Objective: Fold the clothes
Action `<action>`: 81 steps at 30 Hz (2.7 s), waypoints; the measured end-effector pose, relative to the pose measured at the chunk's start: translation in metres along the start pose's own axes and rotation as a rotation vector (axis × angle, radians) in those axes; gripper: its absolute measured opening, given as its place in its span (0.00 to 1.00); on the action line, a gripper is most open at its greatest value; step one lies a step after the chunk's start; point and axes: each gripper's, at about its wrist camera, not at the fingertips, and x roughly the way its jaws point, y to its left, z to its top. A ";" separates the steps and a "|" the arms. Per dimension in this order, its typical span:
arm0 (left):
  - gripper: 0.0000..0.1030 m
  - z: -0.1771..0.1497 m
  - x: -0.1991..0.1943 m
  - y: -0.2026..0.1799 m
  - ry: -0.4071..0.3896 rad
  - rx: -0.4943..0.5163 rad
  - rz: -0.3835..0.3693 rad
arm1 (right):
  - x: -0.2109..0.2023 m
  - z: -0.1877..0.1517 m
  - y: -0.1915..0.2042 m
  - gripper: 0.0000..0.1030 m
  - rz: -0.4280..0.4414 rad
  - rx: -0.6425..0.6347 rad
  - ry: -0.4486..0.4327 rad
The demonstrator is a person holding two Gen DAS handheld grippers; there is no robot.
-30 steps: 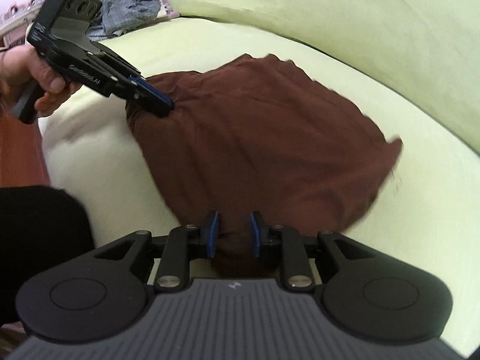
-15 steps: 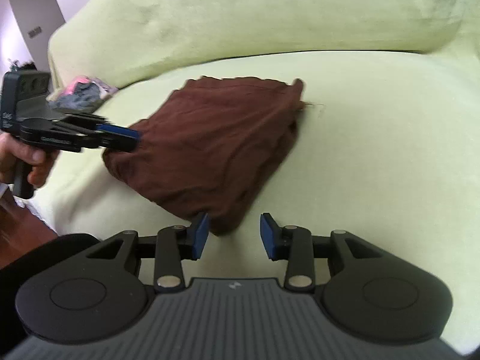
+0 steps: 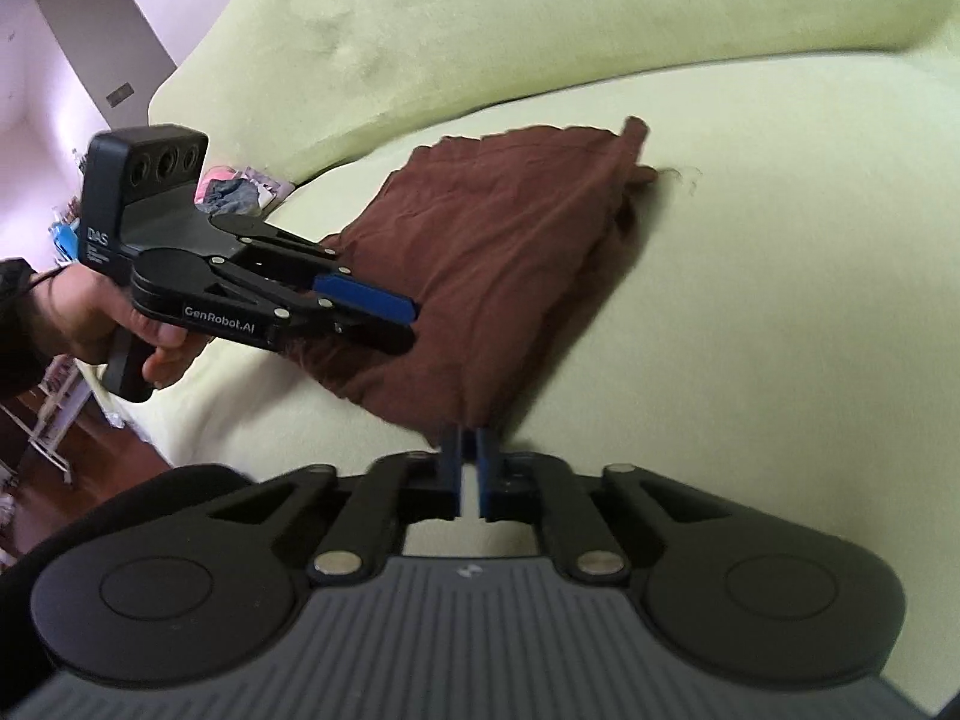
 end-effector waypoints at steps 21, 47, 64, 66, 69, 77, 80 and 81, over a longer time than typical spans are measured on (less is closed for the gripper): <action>0.34 0.111 0.075 -0.013 -0.047 0.096 -0.023 | -0.015 -0.023 -0.021 0.15 -0.017 0.233 -0.206; 0.44 -0.095 -0.087 0.037 -0.182 -0.228 0.219 | 0.049 0.010 0.073 0.22 -0.088 -0.108 -0.079; 0.44 -0.092 -0.074 0.033 -0.182 -0.334 0.272 | 0.068 0.012 0.083 0.15 -0.274 -0.165 0.075; 0.44 -0.092 -0.074 0.033 -0.183 -0.338 0.273 | 0.069 0.012 0.085 0.15 -0.285 -0.167 0.085; 0.44 -0.092 -0.073 0.033 -0.183 -0.342 0.273 | 0.069 0.013 0.086 0.15 -0.296 -0.158 0.092; 0.43 -0.099 -0.085 0.034 -0.221 -0.381 0.272 | 0.067 0.014 0.091 0.15 -0.330 -0.148 0.124; 0.42 -0.108 -0.091 0.037 -0.243 -0.428 0.290 | 0.061 0.020 0.098 0.20 -0.339 -0.153 0.118; 0.39 -0.115 -0.092 0.041 -0.248 -0.462 0.301 | 0.060 0.023 0.100 0.21 -0.340 -0.159 0.108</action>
